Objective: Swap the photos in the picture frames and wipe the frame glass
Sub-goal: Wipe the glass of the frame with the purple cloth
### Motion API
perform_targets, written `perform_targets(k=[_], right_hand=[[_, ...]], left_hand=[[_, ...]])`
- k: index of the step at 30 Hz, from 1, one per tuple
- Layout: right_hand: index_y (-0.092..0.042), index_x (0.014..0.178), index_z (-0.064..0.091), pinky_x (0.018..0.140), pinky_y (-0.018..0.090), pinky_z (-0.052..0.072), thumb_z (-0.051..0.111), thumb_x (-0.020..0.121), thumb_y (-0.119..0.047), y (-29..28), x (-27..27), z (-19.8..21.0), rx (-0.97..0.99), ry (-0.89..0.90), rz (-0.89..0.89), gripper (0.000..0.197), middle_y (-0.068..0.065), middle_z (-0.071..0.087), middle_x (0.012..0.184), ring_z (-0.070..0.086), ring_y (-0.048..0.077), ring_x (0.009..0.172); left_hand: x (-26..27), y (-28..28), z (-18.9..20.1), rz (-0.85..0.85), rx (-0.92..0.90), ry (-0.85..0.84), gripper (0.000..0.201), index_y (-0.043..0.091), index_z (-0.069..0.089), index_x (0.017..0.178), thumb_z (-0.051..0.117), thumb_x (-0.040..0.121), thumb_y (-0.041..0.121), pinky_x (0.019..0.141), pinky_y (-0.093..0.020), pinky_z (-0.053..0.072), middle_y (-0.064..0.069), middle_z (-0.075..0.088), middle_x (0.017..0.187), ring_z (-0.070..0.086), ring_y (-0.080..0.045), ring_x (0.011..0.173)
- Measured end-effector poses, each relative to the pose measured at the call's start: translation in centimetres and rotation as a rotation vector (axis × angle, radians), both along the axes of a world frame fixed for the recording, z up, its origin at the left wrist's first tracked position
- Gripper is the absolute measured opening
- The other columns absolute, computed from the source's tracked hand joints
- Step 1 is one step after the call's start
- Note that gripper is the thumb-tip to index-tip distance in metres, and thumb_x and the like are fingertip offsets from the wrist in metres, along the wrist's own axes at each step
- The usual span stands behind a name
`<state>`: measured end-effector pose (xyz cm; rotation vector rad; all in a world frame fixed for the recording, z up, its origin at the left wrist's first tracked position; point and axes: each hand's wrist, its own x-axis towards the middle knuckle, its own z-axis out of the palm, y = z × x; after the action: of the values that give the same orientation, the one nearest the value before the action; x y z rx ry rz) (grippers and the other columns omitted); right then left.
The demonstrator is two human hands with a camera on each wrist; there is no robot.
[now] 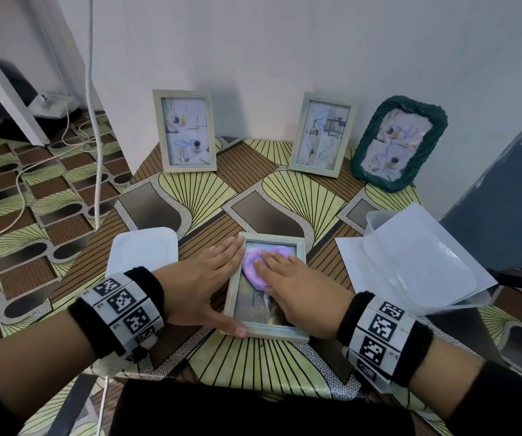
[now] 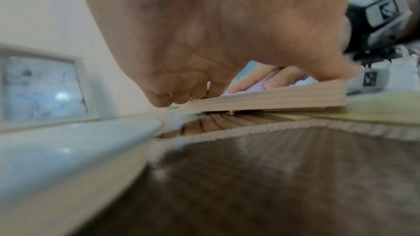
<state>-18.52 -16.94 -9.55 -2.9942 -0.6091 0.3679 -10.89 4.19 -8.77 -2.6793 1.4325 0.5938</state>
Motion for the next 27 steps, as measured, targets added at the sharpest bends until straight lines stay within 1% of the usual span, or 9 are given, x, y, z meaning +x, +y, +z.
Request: perform_targets(k=[3, 8, 11, 13, 15, 17, 21, 24, 27], right_hand=[[-0.012, 0.158, 0.003, 0.124, 0.036, 0.001, 0.038, 0.103, -0.021, 0.2, 0.3, 0.1, 0.004, 0.009, 0.006, 0.066, 0.01, -0.001, 0.166, 0.001, 0.023, 0.153], [-0.016, 0.158, 0.007, 0.124, 0.038, -0.001, 0.041, 0.097, -0.011, 0.7, 0.3, 0.2, 0.019, 0.054, 0.022, 0.07, 0.01, -0.003, 0.166, -0.002, 0.026, 0.153], [-0.018, 0.158, 0.011, 0.121, 0.034, -0.006, 0.045, 0.096, -0.005, 0.6, -0.1, 0.2, 0.058, 0.082, 0.071, 0.072, 0.007, -0.003, 0.165, -0.005, 0.023, 0.153], [-0.02, 0.158, 0.014, 0.121, 0.031, -0.006, 0.046, 0.095, -0.001, 0.3, -0.6, 0.3, 0.095, 0.086, 0.112, 0.073, 0.004, 0.0, 0.166, -0.005, 0.019, 0.153], [-0.022, 0.157, 0.02, 0.122, 0.03, -0.003, 0.046, 0.095, 0.0, 0.0, -1.3, 0.4, 0.131, 0.088, 0.156, 0.071, 0.001, 0.005, 0.165, -0.002, 0.016, 0.153], [-0.023, 0.156, 0.026, 0.124, 0.029, 0.0, 0.045, 0.094, 0.003, -0.2, -2.2, 0.4, 0.177, 0.091, 0.196, 0.07, -0.001, 0.011, 0.165, 0.002, 0.014, 0.152], [-0.021, 0.152, 0.036, 0.121, 0.02, -0.002, 0.046, 0.093, 0.002, -1.0, -3.6, 1.0, 0.238, 0.095, 0.215, 0.064, -0.003, 0.027, 0.161, 0.01, 0.01, 0.152], [-0.02, 0.146, 0.046, 0.123, 0.023, 0.009, 0.049, 0.089, 0.002, -1.8, -4.0, 1.8, 0.252, 0.104, 0.196, 0.061, -0.004, 0.037, 0.157, 0.02, 0.011, 0.15], [-0.02, 0.137, 0.058, 0.121, 0.022, 0.014, 0.05, 0.091, -0.002, -2.7, -4.1, 2.2, 0.199, 0.066, 0.191, 0.05, -0.005, 0.047, 0.15, 0.024, 0.011, 0.148]], left_hand=[[0.4, -0.3, 0.2, -0.019, 0.021, -0.029, 0.135, 0.019, -0.03, 0.145, 0.035, 0.059, 0.1, 0.108, -0.022, -0.023, 0.005, -0.038, 0.152, -0.042, 0.0, 0.132], [0.8, -0.5, 0.1, -0.026, 0.047, -0.043, 0.139, 0.018, -0.031, 0.145, 0.035, 0.056, 0.101, 0.111, -0.023, -0.021, 0.004, -0.039, 0.152, -0.041, -0.001, 0.134], [0.7, -0.5, 0.1, -0.023, 0.056, -0.046, 0.14, 0.017, -0.031, 0.145, 0.034, 0.055, 0.102, 0.114, -0.025, -0.017, 0.005, -0.039, 0.152, -0.039, -0.002, 0.136], [0.7, -0.6, 0.1, -0.018, 0.059, -0.048, 0.14, 0.018, -0.033, 0.144, 0.034, 0.054, 0.102, 0.112, -0.023, -0.019, 0.005, -0.039, 0.152, -0.041, -0.001, 0.134], [0.7, -0.6, 0.1, -0.015, 0.061, -0.051, 0.14, 0.018, -0.033, 0.143, 0.033, 0.054, 0.102, 0.11, -0.022, -0.021, 0.004, -0.04, 0.151, -0.042, 0.0, 0.133], [0.6, -0.6, 0.1, -0.01, 0.059, -0.05, 0.14, 0.017, -0.032, 0.145, 0.034, 0.055, 0.102, 0.111, -0.022, -0.02, 0.004, -0.041, 0.151, -0.04, -0.001, 0.135], [0.4, -0.5, 0.1, 0.003, 0.056, -0.031, 0.141, 0.017, -0.032, 0.146, 0.037, 0.055, 0.101, 0.113, -0.022, -0.018, 0.005, -0.041, 0.151, -0.039, -0.002, 0.136], [0.3, -0.4, 0.1, 0.012, 0.054, -0.019, 0.141, 0.018, -0.032, 0.146, 0.039, 0.056, 0.1, 0.112, -0.022, -0.018, 0.006, -0.041, 0.151, -0.039, -0.003, 0.136], [0.2, -0.5, 0.2, 0.015, 0.054, -0.007, 0.141, 0.017, -0.032, 0.146, 0.041, 0.056, 0.099, 0.112, -0.022, -0.018, 0.006, -0.04, 0.152, -0.038, -0.004, 0.137]])
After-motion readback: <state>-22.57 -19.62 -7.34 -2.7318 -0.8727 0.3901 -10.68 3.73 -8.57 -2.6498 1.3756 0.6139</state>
